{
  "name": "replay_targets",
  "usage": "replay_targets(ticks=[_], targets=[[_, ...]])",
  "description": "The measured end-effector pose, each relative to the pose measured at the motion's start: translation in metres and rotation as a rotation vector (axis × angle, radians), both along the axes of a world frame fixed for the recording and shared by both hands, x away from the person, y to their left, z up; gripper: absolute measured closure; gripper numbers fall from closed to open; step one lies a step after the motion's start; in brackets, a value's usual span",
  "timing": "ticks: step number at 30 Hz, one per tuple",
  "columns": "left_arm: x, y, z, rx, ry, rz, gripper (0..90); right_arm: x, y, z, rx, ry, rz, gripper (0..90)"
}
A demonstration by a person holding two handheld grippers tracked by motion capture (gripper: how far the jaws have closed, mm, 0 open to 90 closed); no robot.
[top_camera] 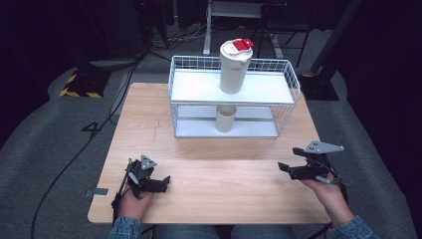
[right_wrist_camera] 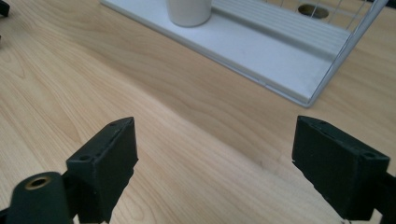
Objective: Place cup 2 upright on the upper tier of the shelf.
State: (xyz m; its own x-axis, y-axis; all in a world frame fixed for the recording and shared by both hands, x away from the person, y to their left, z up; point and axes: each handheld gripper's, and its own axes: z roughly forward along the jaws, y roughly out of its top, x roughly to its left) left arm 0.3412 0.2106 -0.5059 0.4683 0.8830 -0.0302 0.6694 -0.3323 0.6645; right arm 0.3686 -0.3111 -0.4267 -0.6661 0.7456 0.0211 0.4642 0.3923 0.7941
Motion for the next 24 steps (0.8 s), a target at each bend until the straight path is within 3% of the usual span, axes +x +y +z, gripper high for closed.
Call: replay_targets(ticks=[14,24], targets=[[0.000,0.000,0.000,0.000,0.000,0.000,0.4,-0.010,-0.002,-0.043,-0.029,0.056,-0.039,14.4],[0.000,0.000,0.000,0.000,0.000,0.000,0.4,-0.015,0.002,-0.068,-0.062,0.017,-0.060,14.4]])
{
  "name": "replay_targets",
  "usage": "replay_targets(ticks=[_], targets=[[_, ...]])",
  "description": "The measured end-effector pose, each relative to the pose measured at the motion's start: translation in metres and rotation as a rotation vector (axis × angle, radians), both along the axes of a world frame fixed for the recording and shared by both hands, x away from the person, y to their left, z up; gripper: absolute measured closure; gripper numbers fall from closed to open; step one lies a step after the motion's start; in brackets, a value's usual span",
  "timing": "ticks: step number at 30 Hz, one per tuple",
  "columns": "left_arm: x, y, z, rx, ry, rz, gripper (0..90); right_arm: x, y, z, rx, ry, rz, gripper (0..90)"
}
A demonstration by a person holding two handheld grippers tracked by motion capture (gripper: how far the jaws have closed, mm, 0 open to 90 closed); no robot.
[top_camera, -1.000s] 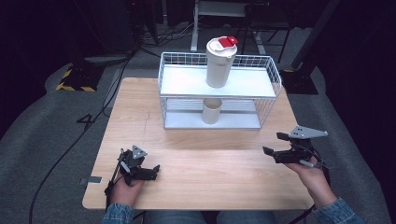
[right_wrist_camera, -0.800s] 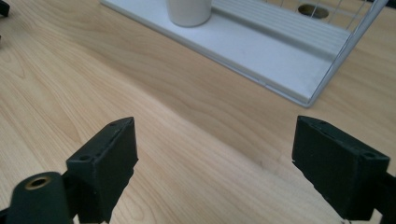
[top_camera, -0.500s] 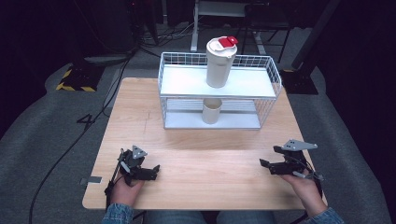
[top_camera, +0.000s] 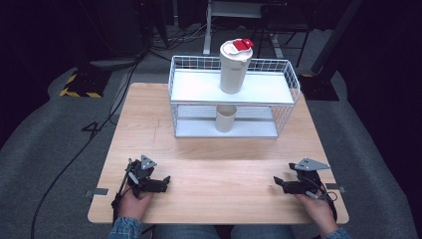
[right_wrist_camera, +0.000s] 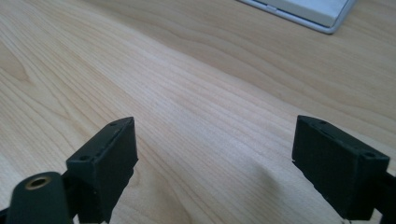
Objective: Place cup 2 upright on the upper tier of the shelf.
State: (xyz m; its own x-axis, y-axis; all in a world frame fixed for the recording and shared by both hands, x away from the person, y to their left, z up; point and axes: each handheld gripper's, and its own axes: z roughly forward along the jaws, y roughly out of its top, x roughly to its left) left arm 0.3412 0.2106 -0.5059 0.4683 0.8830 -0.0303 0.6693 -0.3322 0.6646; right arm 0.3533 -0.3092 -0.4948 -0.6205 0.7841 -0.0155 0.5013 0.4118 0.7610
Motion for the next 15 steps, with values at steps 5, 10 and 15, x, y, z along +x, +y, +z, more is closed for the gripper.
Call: replay_targets(ticks=[5,10,15], targets=[[0.000,0.000,0.000,-0.001,0.000,0.001,0.4,0.003,0.004,-0.009,-0.024,0.011,-0.008,14.5],[0.000,0.000,0.000,-0.001,0.000,0.001,0.4,0.006,0.005,-0.010,-0.032,0.025,-0.029,12.1],[0.000,0.000,0.000,0.000,0.000,-0.001,0.4,0.011,0.005,-0.011,-0.037,0.063,-0.092,0.2]])
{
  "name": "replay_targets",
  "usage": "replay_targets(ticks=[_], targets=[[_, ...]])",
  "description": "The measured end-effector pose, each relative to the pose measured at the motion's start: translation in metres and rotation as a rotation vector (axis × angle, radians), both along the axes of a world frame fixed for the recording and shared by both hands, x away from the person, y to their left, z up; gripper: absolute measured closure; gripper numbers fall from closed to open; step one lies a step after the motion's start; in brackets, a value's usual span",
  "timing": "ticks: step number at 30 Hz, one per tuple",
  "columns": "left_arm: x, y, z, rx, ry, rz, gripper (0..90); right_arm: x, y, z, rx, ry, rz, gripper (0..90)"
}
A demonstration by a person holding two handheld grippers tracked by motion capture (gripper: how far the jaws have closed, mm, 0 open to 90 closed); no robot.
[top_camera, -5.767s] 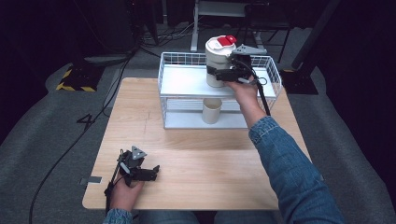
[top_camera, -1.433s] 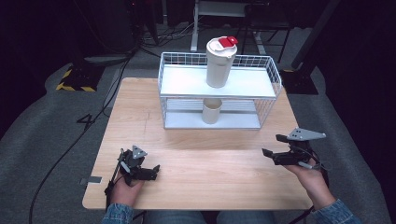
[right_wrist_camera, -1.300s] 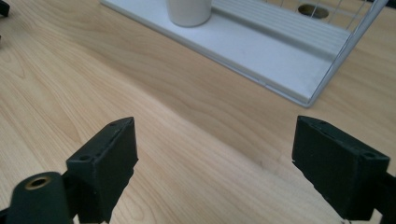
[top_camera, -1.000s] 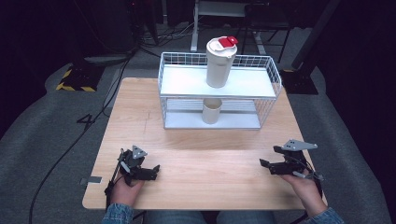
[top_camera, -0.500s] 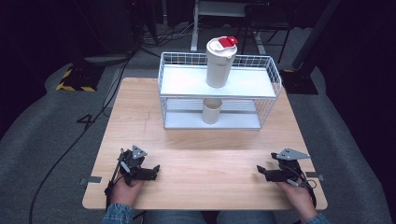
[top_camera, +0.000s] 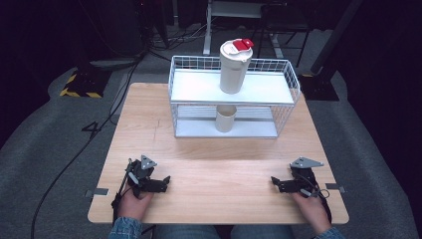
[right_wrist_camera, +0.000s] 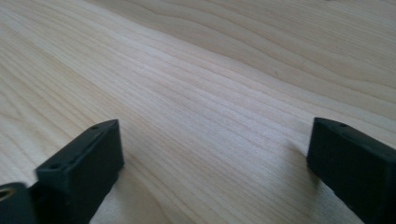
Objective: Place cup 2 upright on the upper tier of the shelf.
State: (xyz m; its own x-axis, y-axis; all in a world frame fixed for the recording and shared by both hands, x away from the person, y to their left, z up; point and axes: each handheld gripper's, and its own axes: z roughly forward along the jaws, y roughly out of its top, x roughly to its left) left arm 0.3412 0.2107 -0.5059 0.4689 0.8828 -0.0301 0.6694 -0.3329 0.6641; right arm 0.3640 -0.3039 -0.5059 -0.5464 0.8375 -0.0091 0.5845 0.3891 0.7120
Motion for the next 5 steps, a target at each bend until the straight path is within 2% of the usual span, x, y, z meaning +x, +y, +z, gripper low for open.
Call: replay_targets(ticks=[5], targets=[[0.0000,-0.0001,-0.0001,-0.002,-0.001,0.001,0.4,0.0004,0.0001,-0.0002,-0.001,0.004,-0.010,0.1]])
